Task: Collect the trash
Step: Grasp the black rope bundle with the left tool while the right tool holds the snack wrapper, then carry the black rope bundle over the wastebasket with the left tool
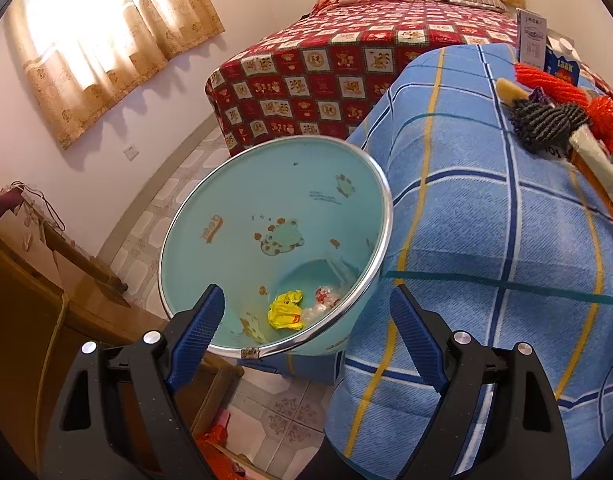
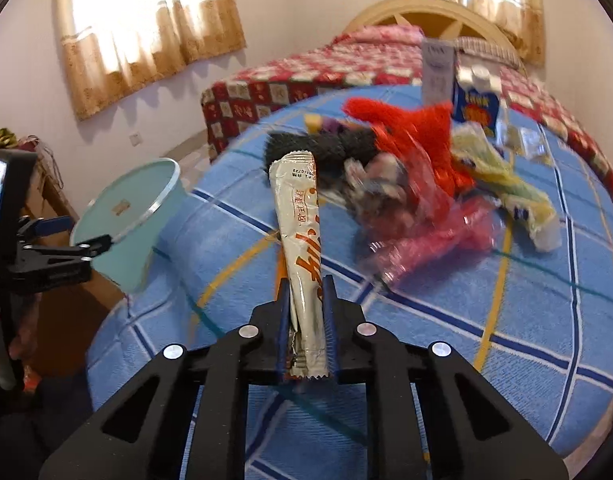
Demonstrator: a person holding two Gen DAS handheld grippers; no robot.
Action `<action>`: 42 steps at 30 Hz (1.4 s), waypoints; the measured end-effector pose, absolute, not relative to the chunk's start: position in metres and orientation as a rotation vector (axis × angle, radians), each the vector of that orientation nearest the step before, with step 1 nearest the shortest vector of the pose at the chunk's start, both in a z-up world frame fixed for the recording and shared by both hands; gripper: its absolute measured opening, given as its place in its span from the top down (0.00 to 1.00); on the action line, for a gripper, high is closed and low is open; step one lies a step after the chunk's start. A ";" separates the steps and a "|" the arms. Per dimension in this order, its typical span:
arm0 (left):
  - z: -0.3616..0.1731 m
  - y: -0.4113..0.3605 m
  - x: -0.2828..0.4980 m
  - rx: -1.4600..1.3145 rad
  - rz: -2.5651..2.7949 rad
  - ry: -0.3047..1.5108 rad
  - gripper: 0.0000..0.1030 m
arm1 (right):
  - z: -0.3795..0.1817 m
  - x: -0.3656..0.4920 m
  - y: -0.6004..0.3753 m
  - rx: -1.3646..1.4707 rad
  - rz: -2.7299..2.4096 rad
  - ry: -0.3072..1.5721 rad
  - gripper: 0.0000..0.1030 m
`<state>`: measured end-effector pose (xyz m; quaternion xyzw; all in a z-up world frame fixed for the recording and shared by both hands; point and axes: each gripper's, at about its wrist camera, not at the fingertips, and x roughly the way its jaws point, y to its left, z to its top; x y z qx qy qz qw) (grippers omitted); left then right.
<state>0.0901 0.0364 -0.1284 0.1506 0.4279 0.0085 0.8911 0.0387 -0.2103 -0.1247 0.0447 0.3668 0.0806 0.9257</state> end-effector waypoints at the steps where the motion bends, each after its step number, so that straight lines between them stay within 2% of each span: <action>1: -0.127 0.034 0.091 0.312 0.014 0.885 0.19 | -0.118 0.035 -0.210 0.091 0.166 0.727 0.86; 11: -0.109 -0.030 0.110 0.312 -0.090 0.830 0.20 | -0.064 0.023 -0.283 0.194 0.018 0.563 0.86; 19: -0.110 -0.105 0.139 0.325 -0.201 0.804 0.20 | -0.077 0.024 -0.354 0.250 -0.148 0.564 0.86; 29: -0.132 -0.148 0.164 0.364 -0.260 0.844 0.20 | -0.108 0.032 -0.391 0.291 -0.217 0.608 0.86; 30: -0.134 -0.150 0.166 0.364 -0.268 0.855 0.24 | -0.110 0.032 -0.392 0.292 -0.213 0.610 0.86; 31: -0.136 -0.152 0.168 0.358 -0.280 0.866 0.39 | -0.111 0.033 -0.391 0.291 -0.210 0.609 0.86; 32: -0.137 -0.153 0.168 0.358 -0.294 0.871 0.49 | -0.111 0.033 -0.389 0.289 -0.208 0.608 0.86; 33: -0.137 -0.154 0.168 0.361 -0.302 0.872 0.69 | -0.110 0.033 -0.387 0.285 -0.205 0.606 0.86; 34: -0.137 -0.154 0.168 0.357 -0.316 0.877 0.83 | -0.109 0.032 -0.385 0.281 -0.204 0.604 0.86; 37: -0.132 -0.149 0.164 0.351 -0.323 0.868 0.89 | -0.105 0.032 -0.378 0.276 -0.191 0.596 0.86; 42: -0.114 -0.129 0.150 0.340 -0.323 0.831 0.90 | -0.095 0.031 -0.363 0.258 -0.163 0.579 0.86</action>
